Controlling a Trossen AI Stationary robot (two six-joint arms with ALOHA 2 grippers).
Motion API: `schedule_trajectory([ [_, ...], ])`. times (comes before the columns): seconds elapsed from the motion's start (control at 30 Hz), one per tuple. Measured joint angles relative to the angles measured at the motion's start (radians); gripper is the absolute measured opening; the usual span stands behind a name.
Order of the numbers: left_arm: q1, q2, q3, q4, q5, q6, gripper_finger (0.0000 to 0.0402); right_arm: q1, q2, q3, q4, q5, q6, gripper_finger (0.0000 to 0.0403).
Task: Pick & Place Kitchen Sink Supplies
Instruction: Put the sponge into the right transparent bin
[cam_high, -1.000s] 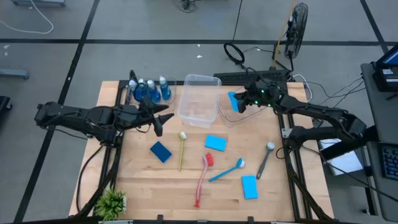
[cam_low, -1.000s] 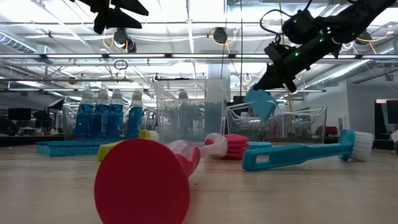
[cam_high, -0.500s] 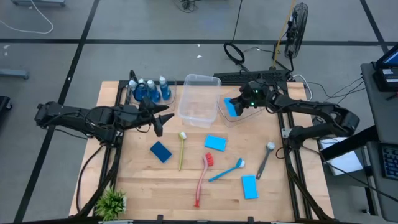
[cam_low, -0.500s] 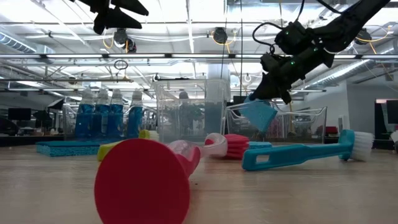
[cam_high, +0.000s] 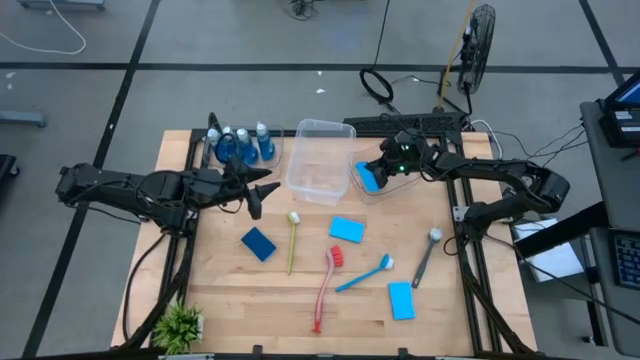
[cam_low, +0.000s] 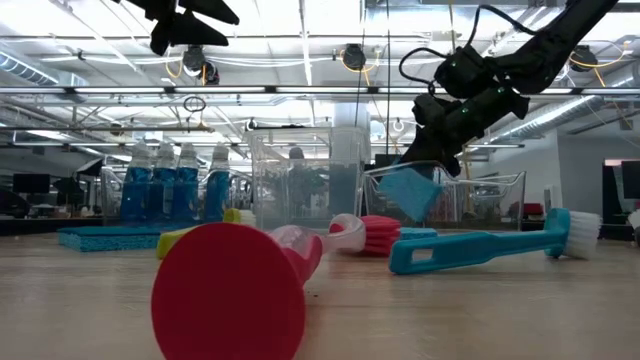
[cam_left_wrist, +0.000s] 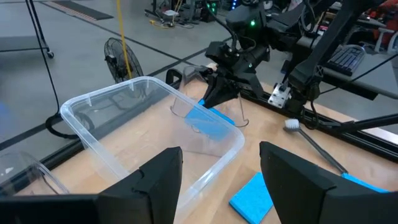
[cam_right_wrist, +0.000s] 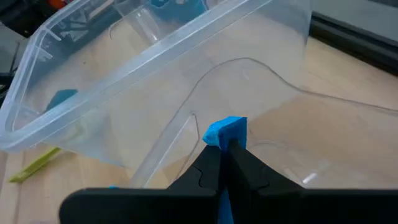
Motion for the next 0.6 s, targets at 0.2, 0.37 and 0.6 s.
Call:
schedule_trajectory([
  [0.2, 0.0, 0.0, 0.0, 0.0, 0.0, 0.0, 0.0216, 0.0, 0.039, 0.0, 0.007, -0.02, 0.0, 0.0004],
  [0.37, 0.0, 0.0, 0.0, 0.0, 0.0, 0.0, 0.0216, 0.0, 0.056, 0.0, 0.012, -0.042, 0.0, 0.0004],
  [0.6, 0.0, 0.0, 0.0, -0.001, 0.0, 0.0, 0.0216, 0.0, 0.065, 0.0, 0.011, -0.043, 0.01, 0.0005],
])
